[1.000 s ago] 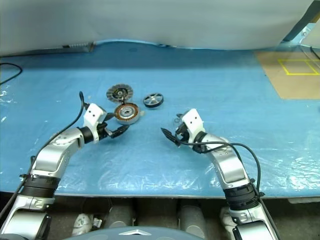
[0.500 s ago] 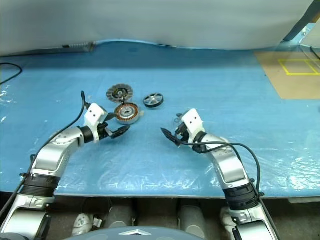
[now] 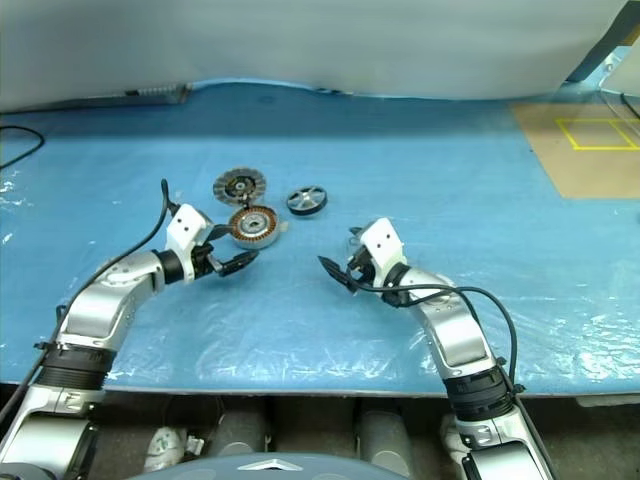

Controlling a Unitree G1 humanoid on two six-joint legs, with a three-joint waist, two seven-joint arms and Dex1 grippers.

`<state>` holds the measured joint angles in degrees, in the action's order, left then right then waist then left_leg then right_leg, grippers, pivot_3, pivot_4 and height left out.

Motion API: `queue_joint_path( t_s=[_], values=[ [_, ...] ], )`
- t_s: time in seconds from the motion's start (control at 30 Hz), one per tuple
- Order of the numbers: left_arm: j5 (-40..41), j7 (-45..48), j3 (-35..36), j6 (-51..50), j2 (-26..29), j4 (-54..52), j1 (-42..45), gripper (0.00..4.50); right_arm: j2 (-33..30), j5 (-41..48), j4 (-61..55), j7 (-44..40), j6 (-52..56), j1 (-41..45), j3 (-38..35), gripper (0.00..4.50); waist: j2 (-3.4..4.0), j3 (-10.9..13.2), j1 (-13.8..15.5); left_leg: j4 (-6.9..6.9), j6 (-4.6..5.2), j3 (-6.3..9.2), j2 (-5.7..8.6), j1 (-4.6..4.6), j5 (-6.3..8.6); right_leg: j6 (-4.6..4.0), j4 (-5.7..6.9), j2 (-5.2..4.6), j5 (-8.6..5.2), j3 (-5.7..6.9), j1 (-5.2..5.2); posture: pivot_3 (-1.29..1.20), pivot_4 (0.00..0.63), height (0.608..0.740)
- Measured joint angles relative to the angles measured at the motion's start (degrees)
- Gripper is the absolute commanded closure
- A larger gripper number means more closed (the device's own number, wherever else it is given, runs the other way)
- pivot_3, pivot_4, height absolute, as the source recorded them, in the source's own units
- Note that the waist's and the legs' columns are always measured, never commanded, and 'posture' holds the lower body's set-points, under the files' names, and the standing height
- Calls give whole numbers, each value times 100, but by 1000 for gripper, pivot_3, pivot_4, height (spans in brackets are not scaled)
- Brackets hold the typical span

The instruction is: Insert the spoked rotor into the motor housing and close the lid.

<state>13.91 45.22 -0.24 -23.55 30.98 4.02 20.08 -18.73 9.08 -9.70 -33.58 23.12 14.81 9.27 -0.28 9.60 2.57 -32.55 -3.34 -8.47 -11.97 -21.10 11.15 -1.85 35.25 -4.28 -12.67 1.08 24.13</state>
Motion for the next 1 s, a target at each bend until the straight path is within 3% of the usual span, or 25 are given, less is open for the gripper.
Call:
queue_joint_path(
  t_s=[0.37, 0.73, 1.0],
  values=[
    [-7, 1245, -50, 1198, 193, 1702, 1092, 28, 116, 12, -4, -68, -274, -52, 29, 0, 0, 0, 16, 3, 0, 0, 2, -1, 0, 0, -3, -1, 0, 0, 0, 0, 150, 740],
    [-706, 2848, -603, 3210, 196, 4484, 2779, 28, 185, 10, -15, -356, -669, -278, 298, 0, 0, 0, 21, 10, -2, 1, 5, -1, -1, 1, -8, -2, 1, 0, 0, 0, 150, 740],
    [-1273, 3425, -906, 4154, -18, 5631, 3374, 28, 207, -16, -14, -306, -765, -277, 318, 0, -2, 1, 55, 13, -2, 2, 5, -2, -1, 2, -8, -3, 1, 2, 0, 0, 150, 740]
  ],
)
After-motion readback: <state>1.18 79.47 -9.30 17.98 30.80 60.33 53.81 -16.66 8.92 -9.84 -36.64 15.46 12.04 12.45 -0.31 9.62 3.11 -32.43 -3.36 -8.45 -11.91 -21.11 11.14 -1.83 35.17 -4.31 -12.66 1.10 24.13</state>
